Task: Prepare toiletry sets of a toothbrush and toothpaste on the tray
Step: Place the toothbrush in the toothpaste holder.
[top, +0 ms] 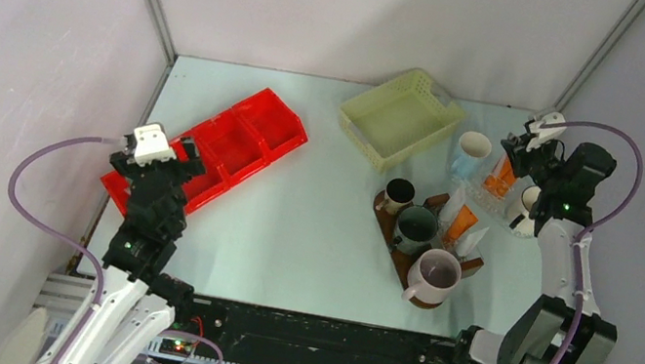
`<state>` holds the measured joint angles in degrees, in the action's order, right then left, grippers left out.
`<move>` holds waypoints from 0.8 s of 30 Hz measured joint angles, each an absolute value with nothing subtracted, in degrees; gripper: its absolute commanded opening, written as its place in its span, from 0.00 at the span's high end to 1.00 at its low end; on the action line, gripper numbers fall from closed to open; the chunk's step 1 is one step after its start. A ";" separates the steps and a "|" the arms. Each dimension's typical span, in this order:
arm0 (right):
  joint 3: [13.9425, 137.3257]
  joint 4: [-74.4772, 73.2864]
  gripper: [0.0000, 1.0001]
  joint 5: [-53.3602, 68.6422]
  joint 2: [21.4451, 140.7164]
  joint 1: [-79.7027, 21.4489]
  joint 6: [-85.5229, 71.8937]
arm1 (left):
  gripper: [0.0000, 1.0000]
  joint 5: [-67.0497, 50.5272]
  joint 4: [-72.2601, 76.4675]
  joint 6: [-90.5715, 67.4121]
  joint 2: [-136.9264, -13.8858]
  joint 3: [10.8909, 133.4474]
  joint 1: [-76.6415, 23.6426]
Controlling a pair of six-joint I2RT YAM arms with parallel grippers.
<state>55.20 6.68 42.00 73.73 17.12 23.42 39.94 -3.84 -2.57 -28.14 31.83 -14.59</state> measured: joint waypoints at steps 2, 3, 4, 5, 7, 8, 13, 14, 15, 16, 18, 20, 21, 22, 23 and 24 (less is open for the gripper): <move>55.20 6.76 1.00 42.22 74.83 17.41 23.64 | 0.00 40.16 -3.86 -2.39 -28.10 31.42 -14.57; 55.18 6.83 1.00 42.26 75.46 17.52 23.79 | 0.00 40.18 -3.77 -2.31 -28.10 31.22 -14.55; 55.18 6.85 1.00 42.28 75.94 17.63 23.88 | 0.00 40.23 -3.73 -2.22 -28.10 31.05 -14.55; 55.16 6.94 1.00 42.33 76.53 17.72 24.03 | 0.00 40.23 -3.66 -2.00 -28.10 30.94 -14.55; 55.16 7.09 1.00 42.37 77.60 17.87 24.21 | 0.00 40.27 -3.62 -1.80 -28.10 30.81 -14.52; 55.16 7.22 1.00 42.44 78.00 17.87 24.29 | 0.01 40.27 -3.57 -1.56 -28.10 30.81 -14.52; 55.11 7.86 1.00 42.89 80.09 17.87 25.12 | 0.02 40.27 -3.49 -1.43 -28.05 30.81 -14.52; 55.11 7.86 1.00 42.96 80.40 17.87 25.32 | 0.02 40.27 -3.49 -1.41 -28.05 30.81 -14.50; 55.11 7.86 1.00 43.13 80.62 17.87 25.54 | 0.02 40.27 -3.49 -1.41 -28.05 30.81 -14.48; 55.11 7.81 1.00 43.27 80.77 17.87 25.65 | 0.02 40.27 -3.49 -1.39 -28.05 30.81 -14.48; 55.09 7.81 1.00 43.59 81.06 17.87 26.28 | 0.02 40.27 -3.46 -1.28 -28.05 30.81 -14.48; 55.09 7.77 1.00 43.81 81.38 17.87 27.27 | 0.02 40.25 -3.46 -1.13 -27.99 30.79 -14.48; 55.09 7.60 1.00 43.86 81.62 17.87 27.92 | 0.02 40.25 -3.44 -1.02 -27.90 30.74 -14.48; 55.09 7.35 1.00 43.90 81.82 17.85 28.40 | 0.02 40.25 -3.44 -1.02 -27.83 30.72 -14.48; 55.09 7.20 1.00 43.99 82.08 17.85 29.12 | 0.02 40.25 -3.40 -1.02 -27.77 30.72 -14.48; 55.09 6.94 0.99 44.03 82.30 17.85 29.76 | 0.02 40.25 -3.27 -0.99 -27.70 30.72 -14.48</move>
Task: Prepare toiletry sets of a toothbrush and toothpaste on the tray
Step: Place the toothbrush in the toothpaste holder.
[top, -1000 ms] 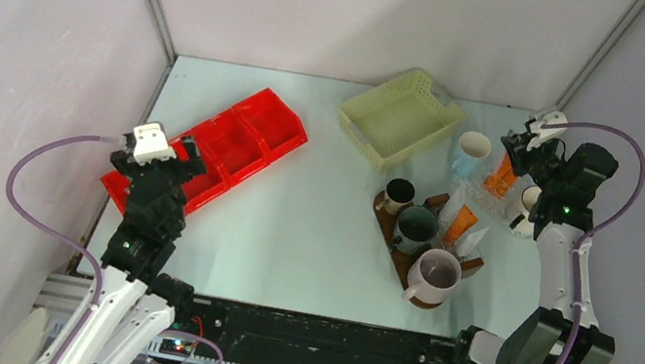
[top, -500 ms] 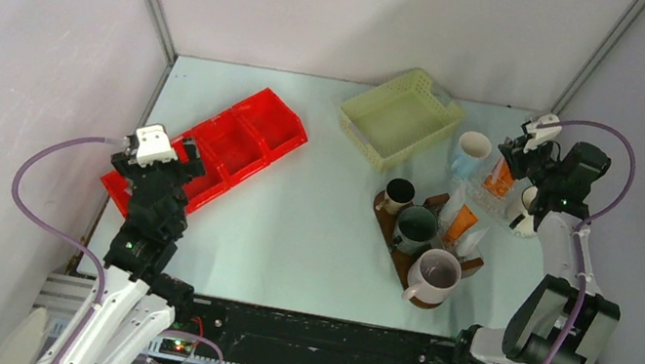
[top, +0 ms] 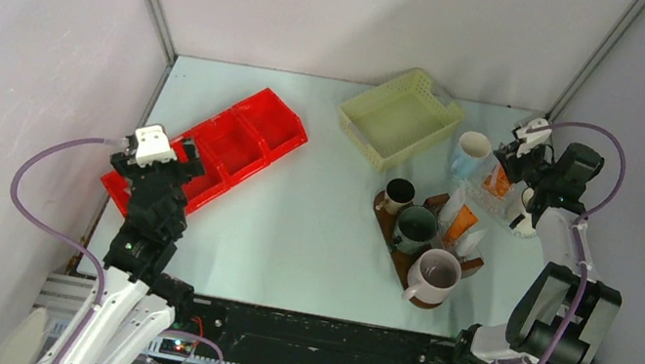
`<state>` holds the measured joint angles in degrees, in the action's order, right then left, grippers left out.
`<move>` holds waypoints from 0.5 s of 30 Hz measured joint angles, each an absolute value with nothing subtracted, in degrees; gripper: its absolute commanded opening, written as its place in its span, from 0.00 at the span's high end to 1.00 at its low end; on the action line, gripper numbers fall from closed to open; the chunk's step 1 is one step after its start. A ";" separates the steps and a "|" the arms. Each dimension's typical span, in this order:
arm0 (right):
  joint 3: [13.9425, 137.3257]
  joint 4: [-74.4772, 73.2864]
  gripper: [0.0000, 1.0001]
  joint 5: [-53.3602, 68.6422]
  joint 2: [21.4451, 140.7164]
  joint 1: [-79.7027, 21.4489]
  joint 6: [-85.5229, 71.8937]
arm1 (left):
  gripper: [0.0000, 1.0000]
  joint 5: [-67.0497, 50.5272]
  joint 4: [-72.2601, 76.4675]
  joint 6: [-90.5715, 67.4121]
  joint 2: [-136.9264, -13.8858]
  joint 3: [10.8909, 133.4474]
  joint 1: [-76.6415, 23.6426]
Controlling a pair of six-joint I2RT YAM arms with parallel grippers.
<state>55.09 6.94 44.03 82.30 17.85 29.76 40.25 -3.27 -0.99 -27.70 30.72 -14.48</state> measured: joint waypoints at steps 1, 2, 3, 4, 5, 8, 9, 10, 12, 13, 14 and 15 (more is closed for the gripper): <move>55.09 6.50 0.99 44.23 82.52 17.80 30.70 | 0.02 40.23 -3.05 -0.99 -27.70 30.70 -14.48; 55.07 6.02 0.99 44.36 82.70 17.80 31.51 | 0.02 40.21 -2.74 -0.99 -27.70 30.70 -14.48; 55.05 5.37 0.99 44.66 82.91 17.74 32.67 | 0.02 40.21 -2.44 -0.99 -27.68 30.70 -14.48; 55.07 4.91 0.99 44.86 83.09 17.74 33.50 | 0.02 40.18 -2.24 -0.99 -27.68 30.70 -14.48; 55.07 4.38 0.99 45.19 83.33 17.74 34.65 | 0.02 40.18 -2.02 -0.99 -27.68 30.70 -14.48; 55.05 2.90 0.98 45.95 83.90 17.74 37.87 | 0.02 40.16 -1.76 -0.99 -27.66 30.70 -14.48; 55.05 2.42 0.97 46.30 84.05 17.74 38.89 | 0.02 40.16 -1.76 -0.99 -27.62 30.70 -14.48; 55.05 1.83 0.97 46.72 84.25 17.74 40.21 | 0.02 40.16 -1.76 -0.99 -27.57 30.70 -14.48; 55.05 0.51 0.96 47.33 84.58 17.76 42.52 | 0.01 40.16 -1.76 -0.93 -27.40 30.70 -14.48; 55.05 0.03 0.96 47.55 84.71 17.76 43.38 | 0.02 40.16 -1.72 -0.78 -27.31 30.70 -14.48; 55.05 -0.40 0.94 47.86 84.86 17.80 44.42 | 0.02 40.16 -1.63 -0.54 -27.24 30.70 -14.48; 55.05 -0.89 0.94 48.23 85.06 17.87 45.45 | 0.02 40.16 -1.54 -0.34 -27.24 30.70 -14.48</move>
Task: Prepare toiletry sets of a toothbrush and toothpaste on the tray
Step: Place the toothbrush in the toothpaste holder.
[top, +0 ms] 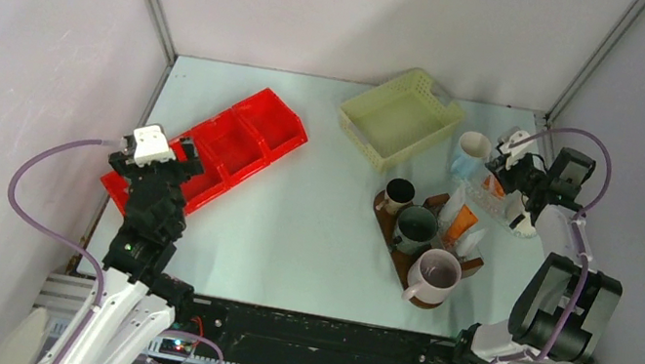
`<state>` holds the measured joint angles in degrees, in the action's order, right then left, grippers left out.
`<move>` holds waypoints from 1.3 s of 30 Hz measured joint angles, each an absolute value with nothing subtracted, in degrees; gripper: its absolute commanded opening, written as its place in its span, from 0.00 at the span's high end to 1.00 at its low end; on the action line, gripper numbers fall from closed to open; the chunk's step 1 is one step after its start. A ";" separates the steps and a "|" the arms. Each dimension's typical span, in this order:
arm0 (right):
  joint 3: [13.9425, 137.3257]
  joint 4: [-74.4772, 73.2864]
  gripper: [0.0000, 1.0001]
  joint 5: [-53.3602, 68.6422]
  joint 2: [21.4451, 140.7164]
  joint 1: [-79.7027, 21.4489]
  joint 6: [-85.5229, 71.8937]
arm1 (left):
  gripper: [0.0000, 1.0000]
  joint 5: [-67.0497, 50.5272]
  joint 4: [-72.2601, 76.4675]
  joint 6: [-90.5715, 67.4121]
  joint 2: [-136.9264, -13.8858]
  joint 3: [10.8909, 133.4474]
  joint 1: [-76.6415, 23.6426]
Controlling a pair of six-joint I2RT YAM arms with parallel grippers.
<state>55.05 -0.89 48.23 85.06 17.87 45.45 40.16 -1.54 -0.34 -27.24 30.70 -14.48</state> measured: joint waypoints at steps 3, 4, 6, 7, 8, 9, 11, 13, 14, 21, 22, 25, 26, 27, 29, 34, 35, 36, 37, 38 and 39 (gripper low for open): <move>55.05 -2.09 0.91 49.28 85.60 18.33 47.90 | 0.02 40.14 -1.39 0.10 -27.24 30.70 -14.48; 55.05 -2.37 0.91 49.78 85.82 18.61 48.66 | 0.02 40.14 -1.37 0.16 -27.24 30.70 -14.48; 55.05 -2.74 0.91 50.76 86.24 19.11 50.13 | 0.01 40.14 -1.37 0.45 -27.22 30.70 -14.48; 55.05 -2.92 0.91 51.22 86.43 19.40 50.81 | 0.01 40.16 -1.37 0.54 -27.22 30.68 -14.48; 55.05 -3.09 0.91 51.72 86.67 19.62 51.48 | 0.02 40.14 -1.37 0.56 -27.22 30.68 -14.48; 55.05 -3.16 0.91 52.01 86.85 19.88 51.79 | 0.02 40.14 -1.37 0.58 -27.20 30.68 -14.48; 55.05 -3.36 0.91 52.62 87.24 20.14 52.60 | 0.02 40.14 -1.37 0.64 -27.20 30.68 -14.48; 55.05 -3.90 0.91 52.99 87.66 20.27 53.63 | 0.02 40.10 -1.32 0.73 -27.14 30.63 -14.48; 55.05 -4.19 0.91 53.10 87.77 20.34 54.08 | 0.02 40.10 -1.19 0.93 -27.00 30.44 -14.48; 55.05 -5.54 0.89 54.00 88.29 20.38 57.80 | 0.02 39.86 -0.95 1.54 -26.74 29.65 -14.46; 55.05 -5.63 0.89 54.08 88.38 20.38 58.30 | 0.02 39.86 -0.93 1.56 -26.70 29.65 -14.46; 55.05 -6.04 0.89 54.30 88.51 20.38 59.55 | 0.02 39.81 -0.95 1.58 -26.55 29.65 -14.46; 55.05 -6.17 0.89 54.37 88.51 20.38 60.07 | 0.02 39.79 -0.93 1.58 -26.50 29.65 -14.46; 55.05 -6.35 0.89 54.50 88.51 20.38 60.51 | 0.02 39.77 -0.93 1.61 -26.46 29.65 -14.46; 55.05 -6.63 0.89 54.98 88.62 20.45 61.21 | 0.02 39.70 -0.93 1.65 -26.37 29.65 -14.44; 55.05 -6.98 0.89 56.38 89.14 20.53 62.70 | 0.02 39.57 -0.91 2.02 -25.78 29.65 -14.44; 55.05 -7.09 0.89 56.62 89.23 20.56 63.05 | 0.02 39.44 -0.89 2.02 -25.71 29.65 -14.44; 55.05 -7.22 0.89 56.84 89.27 20.58 63.44 | 0.02 39.33 -0.89 2.04 -25.67 29.65 -14.44; 55.05 -7.27 0.89 57.08 89.36 20.60 63.70 | 0.02 39.27 -0.89 2.04 -25.63 29.65 -14.44; 55.05 -7.27 0.89 57.36 89.49 20.64 63.88 | 0.02 39.20 -0.89 2.07 -25.58 29.65 -14.44; 55.05 -7.27 0.90 57.63 89.60 20.67 63.96 | 0.02 39.09 -0.89 2.07 -25.47 29.65 -14.44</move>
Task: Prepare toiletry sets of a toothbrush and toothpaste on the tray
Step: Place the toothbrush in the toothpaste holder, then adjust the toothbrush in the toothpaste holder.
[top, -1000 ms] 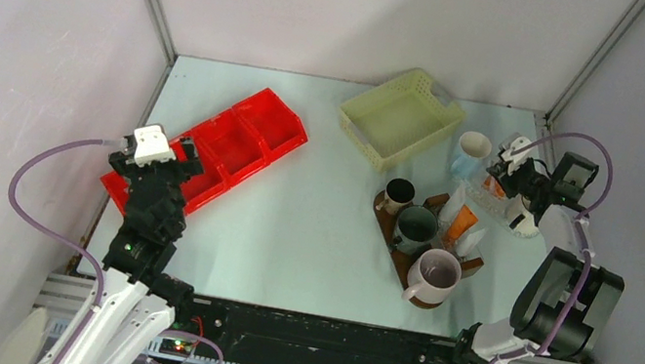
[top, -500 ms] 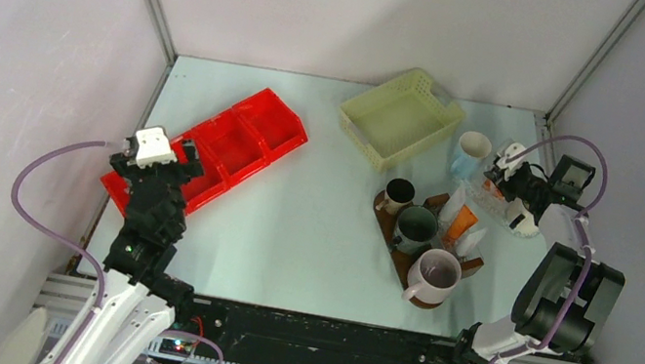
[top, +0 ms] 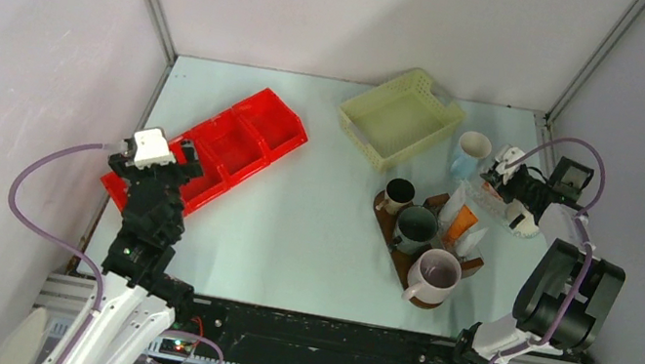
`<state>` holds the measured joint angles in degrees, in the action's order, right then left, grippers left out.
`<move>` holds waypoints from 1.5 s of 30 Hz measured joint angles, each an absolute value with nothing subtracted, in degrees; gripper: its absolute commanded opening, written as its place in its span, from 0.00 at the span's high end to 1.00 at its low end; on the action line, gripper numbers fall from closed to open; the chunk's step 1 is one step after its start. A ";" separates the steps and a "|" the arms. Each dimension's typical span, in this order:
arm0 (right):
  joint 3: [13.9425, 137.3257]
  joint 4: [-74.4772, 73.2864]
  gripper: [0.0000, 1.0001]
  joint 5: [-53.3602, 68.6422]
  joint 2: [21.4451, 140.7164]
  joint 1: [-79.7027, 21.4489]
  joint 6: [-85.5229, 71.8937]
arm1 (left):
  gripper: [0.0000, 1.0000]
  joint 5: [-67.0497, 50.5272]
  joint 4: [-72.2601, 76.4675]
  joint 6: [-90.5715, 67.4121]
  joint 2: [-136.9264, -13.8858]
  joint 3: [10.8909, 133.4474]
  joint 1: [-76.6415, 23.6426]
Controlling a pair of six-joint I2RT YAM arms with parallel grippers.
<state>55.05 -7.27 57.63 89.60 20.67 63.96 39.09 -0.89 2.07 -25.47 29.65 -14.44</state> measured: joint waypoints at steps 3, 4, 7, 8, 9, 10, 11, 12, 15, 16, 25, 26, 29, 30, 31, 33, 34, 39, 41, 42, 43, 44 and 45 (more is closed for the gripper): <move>55.05 -7.22 0.90 58.74 90.11 20.78 64.34 | 0.02 38.87 -0.89 2.11 -25.30 29.65 -14.44; 55.05 -7.16 0.90 59.00 90.24 20.82 64.49 | 0.02 38.83 -0.86 2.13 -25.28 29.65 -14.44; 54.63 -6.11 0.86 59.59 90.26 21.10 64.47 | 0.02 38.81 -0.86 2.17 -25.17 29.65 -14.44; 54.41 -5.76 0.85 59.83 90.26 21.19 64.47 | 0.02 38.81 -0.86 2.20 -25.15 29.65 -14.44; 54.17 -5.37 0.84 59.99 90.26 21.28 64.47 | 0.02 38.81 -0.86 2.22 -25.12 29.65 -14.44; 54.08 -5.23 0.83 60.14 90.26 21.30 64.45 | 0.02 38.81 -0.86 2.24 -25.10 29.65 -14.44; 54.04 -5.13 0.79 60.23 90.26 21.34 64.42 | 0.02 38.79 -0.82 2.37 -25.10 29.65 -14.44; 54.04 -5.04 0.77 60.27 90.26 21.41 64.29 | 0.02 38.79 -0.80 2.50 -25.10 29.65 -14.44; 53.93 -4.99 0.68 60.29 90.26 21.69 63.83 | 0.02 38.76 -0.62 2.61 -25.10 29.65 -14.44; 53.82 -5.04 0.64 60.34 90.26 21.80 63.68 | 0.02 38.76 -0.56 2.61 -25.10 29.65 -14.44; 53.45 -5.30 0.51 61.49 89.06 21.98 63.33 | 0.02 38.70 -0.54 2.63 -25.06 29.65 -14.44; 53.45 -5.32 0.50 61.67 88.53 22.04 63.11 | 0.02 38.68 -0.54 2.63 -25.06 29.65 -14.44; 53.41 -5.37 0.49 62.37 86.46 22.39 62.52 | 0.02 38.59 -0.54 2.63 -24.99 29.65 -14.44; 53.41 -5.37 0.48 62.65 85.65 22.52 62.30 | 0.02 38.59 -0.54 2.63 -24.95 29.65 -14.44; 53.39 -5.37 0.48 62.96 84.86 22.65 62.17 | 0.02 38.57 -0.51 2.63 -24.86 29.65 -14.44; 53.39 -5.28 0.48 63.48 83.20 22.92 61.54 | 0.02 38.52 -0.51 2.63 -24.67 29.65 -14.44; 53.39 -5.19 0.48 63.77 82.50 23.03 61.17 | 0.02 38.50 -0.51 2.63 -24.58 29.65 -14.44; 52.84 -1.98 0.51 64.36 78.59 23.40 55.42 | 0.02 38.37 -0.54 2.63 -24.14 29.65 -14.44; 50.87 3.25 0.53 62.81 76.51 23.29 49.19 | 0.02 38.37 -0.54 2.61 -24.03 29.65 -14.44; 49.76 5.76 0.53 61.82 75.42 23.09 46.02 | 0.02 38.37 -0.54 2.59 -23.99 29.65 -14.44; 48.56 8.54 0.53 59.92 74.19 22.72 41.58 | 0.02 38.37 -0.56 2.59 -23.99 29.65 -14.44; 47.62 11.05 0.52 57.01 72.97 22.22 36.60 | 0.02 38.37 -0.56 2.55 -23.99 29.65 -14.44; 47.07 13.06 0.52 54.19 71.96 21.58 31.70 | 0.02 38.35 -0.58 2.52 -24.01 29.65 -14.44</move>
<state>47.07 13.06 54.19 71.96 21.58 31.70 38.35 -0.58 2.52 -24.01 29.65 -14.44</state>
